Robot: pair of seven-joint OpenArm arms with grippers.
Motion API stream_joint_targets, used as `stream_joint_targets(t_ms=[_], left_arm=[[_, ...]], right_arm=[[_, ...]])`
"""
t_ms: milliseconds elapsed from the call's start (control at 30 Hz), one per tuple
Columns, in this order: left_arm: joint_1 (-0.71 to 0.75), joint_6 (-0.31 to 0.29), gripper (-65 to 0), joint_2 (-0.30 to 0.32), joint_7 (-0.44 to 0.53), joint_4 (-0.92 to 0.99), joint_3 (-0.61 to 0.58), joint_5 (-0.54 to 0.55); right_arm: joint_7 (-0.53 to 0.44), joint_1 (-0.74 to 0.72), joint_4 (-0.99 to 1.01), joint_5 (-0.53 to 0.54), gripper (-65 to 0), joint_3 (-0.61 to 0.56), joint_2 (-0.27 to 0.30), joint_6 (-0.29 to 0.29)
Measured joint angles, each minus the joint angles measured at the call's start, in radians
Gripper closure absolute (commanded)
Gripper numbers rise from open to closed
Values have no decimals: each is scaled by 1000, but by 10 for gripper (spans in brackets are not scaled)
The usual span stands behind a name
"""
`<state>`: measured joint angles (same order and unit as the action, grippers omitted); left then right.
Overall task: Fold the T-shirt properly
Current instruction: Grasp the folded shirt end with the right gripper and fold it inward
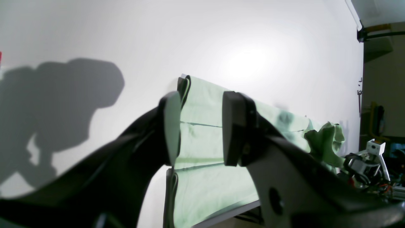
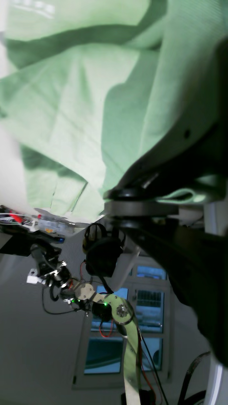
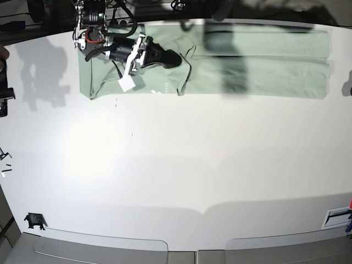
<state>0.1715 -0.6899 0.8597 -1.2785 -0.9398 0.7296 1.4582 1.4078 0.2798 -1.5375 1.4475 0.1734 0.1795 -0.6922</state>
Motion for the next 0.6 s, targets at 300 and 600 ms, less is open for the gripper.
stream_joint_targets(t_ms=[300, 600], left_arm=[[0, 0, -203, 0, 0, 0, 5, 0], [0, 0, -204, 0, 2, 0, 234, 0]], right_arm=[[0, -5, -41, 0, -255, 0, 0, 0], [3, -34, -266, 8, -254, 0, 0, 0]])
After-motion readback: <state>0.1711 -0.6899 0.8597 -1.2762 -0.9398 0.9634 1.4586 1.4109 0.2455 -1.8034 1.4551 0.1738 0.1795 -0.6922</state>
